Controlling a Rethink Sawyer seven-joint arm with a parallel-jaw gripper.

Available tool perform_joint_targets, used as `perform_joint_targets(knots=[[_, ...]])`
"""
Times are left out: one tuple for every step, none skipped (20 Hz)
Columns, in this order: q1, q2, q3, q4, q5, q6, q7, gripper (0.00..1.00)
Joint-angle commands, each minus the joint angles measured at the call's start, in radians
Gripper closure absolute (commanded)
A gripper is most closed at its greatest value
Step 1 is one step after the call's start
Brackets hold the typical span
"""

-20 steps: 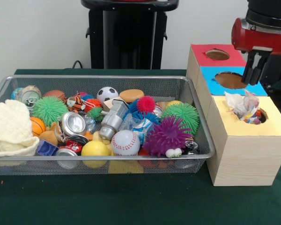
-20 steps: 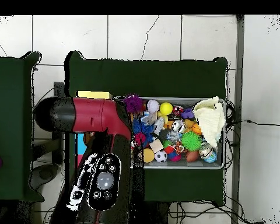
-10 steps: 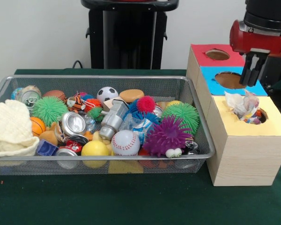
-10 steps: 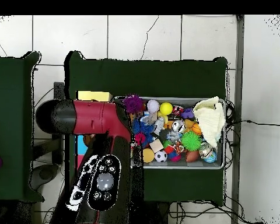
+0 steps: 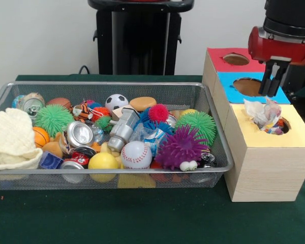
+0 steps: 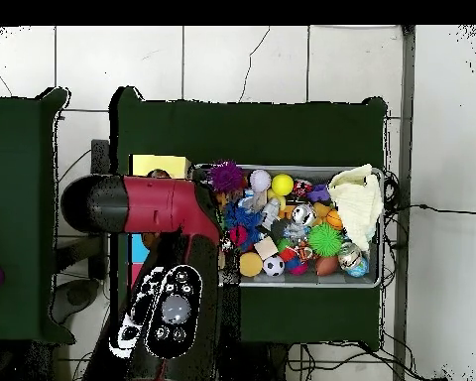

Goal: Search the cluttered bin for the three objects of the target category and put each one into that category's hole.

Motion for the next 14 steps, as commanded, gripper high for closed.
perform_joint_targets(knots=[[-0.004,0.038,0.039,0.109,-0.004,-0.017,0.203,1.00],[-0.006,0.040,0.042,0.112,-0.001,-0.022,0.204,1.00],[-0.007,0.042,0.044,0.115,0.001,-0.027,0.204,1.00],[-0.010,0.043,0.049,0.120,0.002,-0.033,0.201,1.00],[-0.013,0.045,0.054,0.125,0.004,-0.040,0.198,1.00],[-0.017,0.049,0.060,0.129,0.008,-0.056,0.199,1.00],[-0.018,0.052,0.062,0.130,0.008,-0.063,0.198,1.00],[-0.020,0.055,0.064,0.132,0.009,-0.074,0.198,1.00],[-0.020,0.058,0.064,0.131,0.008,-0.079,0.199,1.00],[-0.020,0.064,0.062,0.129,0.006,-0.086,0.200,1.00],[-0.020,0.068,0.061,0.126,0.005,-0.089,0.199,1.00],[-0.021,0.075,0.060,0.121,0.004,-0.095,0.199,1.00],[-0.021,0.079,0.060,0.118,0.003,-0.099,0.197,1.00],[-0.023,0.085,0.060,0.113,0.002,-0.106,0.196,1.00]])
